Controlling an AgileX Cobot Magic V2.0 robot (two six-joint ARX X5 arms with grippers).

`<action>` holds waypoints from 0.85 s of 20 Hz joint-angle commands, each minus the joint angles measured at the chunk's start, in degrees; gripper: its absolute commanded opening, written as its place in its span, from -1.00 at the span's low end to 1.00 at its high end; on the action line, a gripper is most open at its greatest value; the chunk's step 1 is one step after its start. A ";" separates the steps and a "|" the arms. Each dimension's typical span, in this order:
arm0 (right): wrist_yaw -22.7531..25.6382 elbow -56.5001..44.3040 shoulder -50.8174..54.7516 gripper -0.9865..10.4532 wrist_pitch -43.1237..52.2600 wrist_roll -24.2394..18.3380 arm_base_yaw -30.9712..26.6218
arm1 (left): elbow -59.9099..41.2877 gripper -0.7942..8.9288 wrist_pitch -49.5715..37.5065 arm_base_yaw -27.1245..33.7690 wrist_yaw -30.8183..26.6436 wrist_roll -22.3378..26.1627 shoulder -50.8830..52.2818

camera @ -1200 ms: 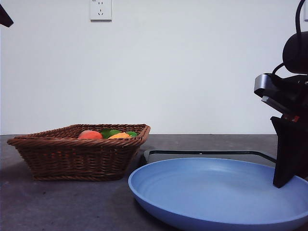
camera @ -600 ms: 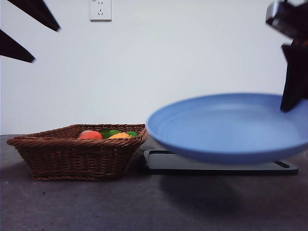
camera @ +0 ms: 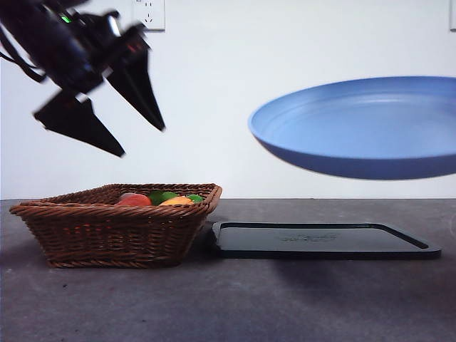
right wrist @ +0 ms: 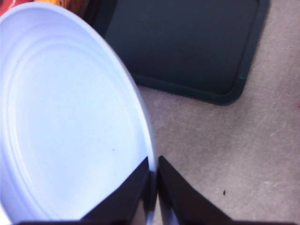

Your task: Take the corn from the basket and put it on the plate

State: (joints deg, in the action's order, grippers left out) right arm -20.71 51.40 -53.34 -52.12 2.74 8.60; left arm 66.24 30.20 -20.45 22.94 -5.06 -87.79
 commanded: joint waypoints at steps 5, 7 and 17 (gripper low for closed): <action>-0.15 1.20 1.01 -0.83 -0.57 -0.48 0.11 | 5.64 -0.03 -1.86 -1.88 -1.42 1.14 -11.47; -0.17 1.20 1.01 -0.83 -0.57 -0.48 0.11 | 5.64 -0.03 -3.02 -2.47 -1.44 1.11 -13.22; -0.17 1.20 1.01 -0.83 -0.61 -0.55 0.11 | 5.64 -0.03 -5.75 -3.72 -1.55 0.94 -17.29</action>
State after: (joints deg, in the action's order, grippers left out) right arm -20.73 51.40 -52.16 -53.28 2.74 8.60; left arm 70.72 24.84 -23.81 21.32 -4.86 -103.46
